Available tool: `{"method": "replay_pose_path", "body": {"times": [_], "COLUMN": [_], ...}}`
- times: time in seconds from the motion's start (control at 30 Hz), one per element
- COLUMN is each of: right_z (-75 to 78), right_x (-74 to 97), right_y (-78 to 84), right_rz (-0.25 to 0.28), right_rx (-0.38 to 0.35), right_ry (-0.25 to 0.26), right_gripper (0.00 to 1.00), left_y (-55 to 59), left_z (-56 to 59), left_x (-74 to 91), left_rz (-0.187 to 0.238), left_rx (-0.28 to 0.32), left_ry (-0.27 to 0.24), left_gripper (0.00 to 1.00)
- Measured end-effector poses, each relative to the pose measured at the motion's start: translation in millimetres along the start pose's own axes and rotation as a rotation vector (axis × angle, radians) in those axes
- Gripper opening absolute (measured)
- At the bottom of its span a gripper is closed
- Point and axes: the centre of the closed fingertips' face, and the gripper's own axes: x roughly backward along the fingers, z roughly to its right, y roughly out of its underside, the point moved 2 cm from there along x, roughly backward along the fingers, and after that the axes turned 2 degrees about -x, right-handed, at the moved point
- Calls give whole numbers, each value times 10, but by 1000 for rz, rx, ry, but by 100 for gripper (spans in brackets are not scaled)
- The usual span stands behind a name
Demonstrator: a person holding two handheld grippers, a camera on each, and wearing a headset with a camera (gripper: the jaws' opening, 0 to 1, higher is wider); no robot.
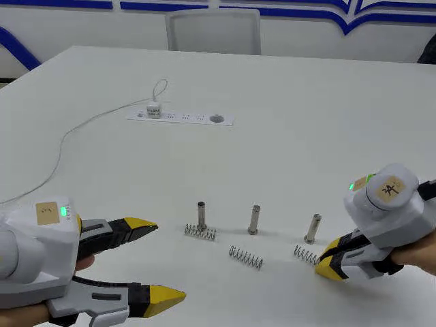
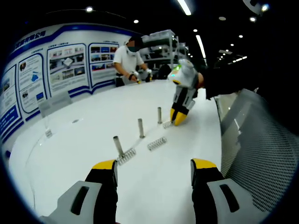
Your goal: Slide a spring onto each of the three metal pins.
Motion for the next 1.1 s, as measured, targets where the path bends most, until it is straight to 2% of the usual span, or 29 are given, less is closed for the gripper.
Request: {"method": "replay_pose_path", "body": {"times": [0.3, 0.47, 0.77, 1.1], "right_z": [-177, -283, -442, -579], "right_x": [127, 171, 217, 223], "right_y": [-43, -139, -364, -581], "right_rz": [29, 43, 62, 72], "right_rx": [-13, 4, 59, 136], "right_ry": [-19, -45, -94, -128], "right_gripper": [12, 12, 12, 12], "left_y": [-40, -39, -86, -82], "left_z": [128, 138, 164, 236], "left_x": [-233, -278, -309, -374], "left_rz": [-33, -53, -62, -77], "left_rx": [-63, -86, -109, -126], "left_ry": [111, 149, 176, 199], "left_gripper": [60, 58, 54, 49]}}
